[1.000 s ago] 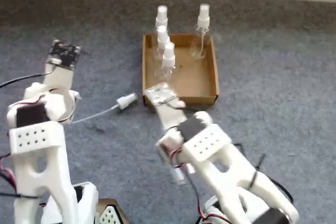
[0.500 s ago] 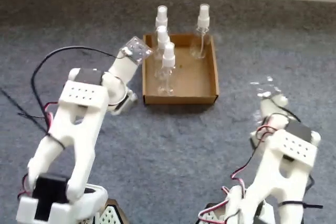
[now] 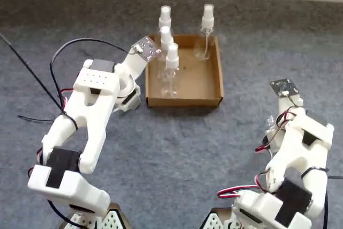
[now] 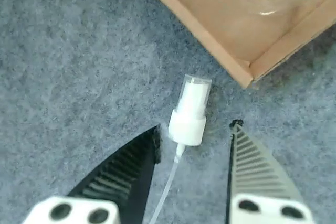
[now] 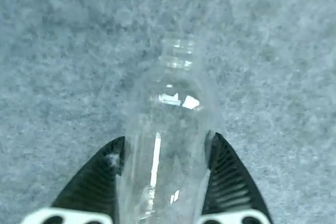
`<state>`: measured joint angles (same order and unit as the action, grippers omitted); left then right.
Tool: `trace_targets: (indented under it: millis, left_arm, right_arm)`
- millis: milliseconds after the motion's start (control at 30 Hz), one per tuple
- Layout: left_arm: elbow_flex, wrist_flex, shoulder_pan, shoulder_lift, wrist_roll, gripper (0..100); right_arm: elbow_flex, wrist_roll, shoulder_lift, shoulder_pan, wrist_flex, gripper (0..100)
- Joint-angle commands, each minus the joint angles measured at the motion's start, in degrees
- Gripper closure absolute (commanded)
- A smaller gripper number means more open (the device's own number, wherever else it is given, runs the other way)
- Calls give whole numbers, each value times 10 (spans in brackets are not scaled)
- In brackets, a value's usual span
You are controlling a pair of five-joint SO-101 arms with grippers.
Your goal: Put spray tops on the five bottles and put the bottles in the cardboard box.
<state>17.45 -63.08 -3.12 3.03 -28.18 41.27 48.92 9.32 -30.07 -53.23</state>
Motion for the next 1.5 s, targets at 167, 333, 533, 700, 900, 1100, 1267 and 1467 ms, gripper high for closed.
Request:
trace_targets:
  millis: [167, 333, 533, 700, 900, 1100, 1267, 1467]
  left_arm:
    - [-27, 86, -2, 59, -11, 797]
    - [-27, 105, -2, 77, -10, 797]
    - [-26, 105, -3, 120, -9, 818]
    - [-26, 101, -2, 129, -8, 920]
    - [-27, 62, 4, 73, 39, 995]
    - [-53, -18, 47, 4, 115, 996]
    - [-63, -35, 87, -46, 193, 996]
    - [-2, -24, 84, -87, 211, 996]
  right_arm:
    - [-34, -8, -22, -6, 7, 991]
    - [-31, -10, -22, -7, 0, 957]
    - [-34, 18, -22, -6, -70, 790]
    - [-57, 33, -22, -8, -106, 785]
    - [-121, 33, -22, -7, -179, 783]
    - [-164, 18, -22, -1, -202, 782]
    - [-179, -20, -26, 38, -199, 781]
    - [-179, -59, -29, 92, -178, 781]
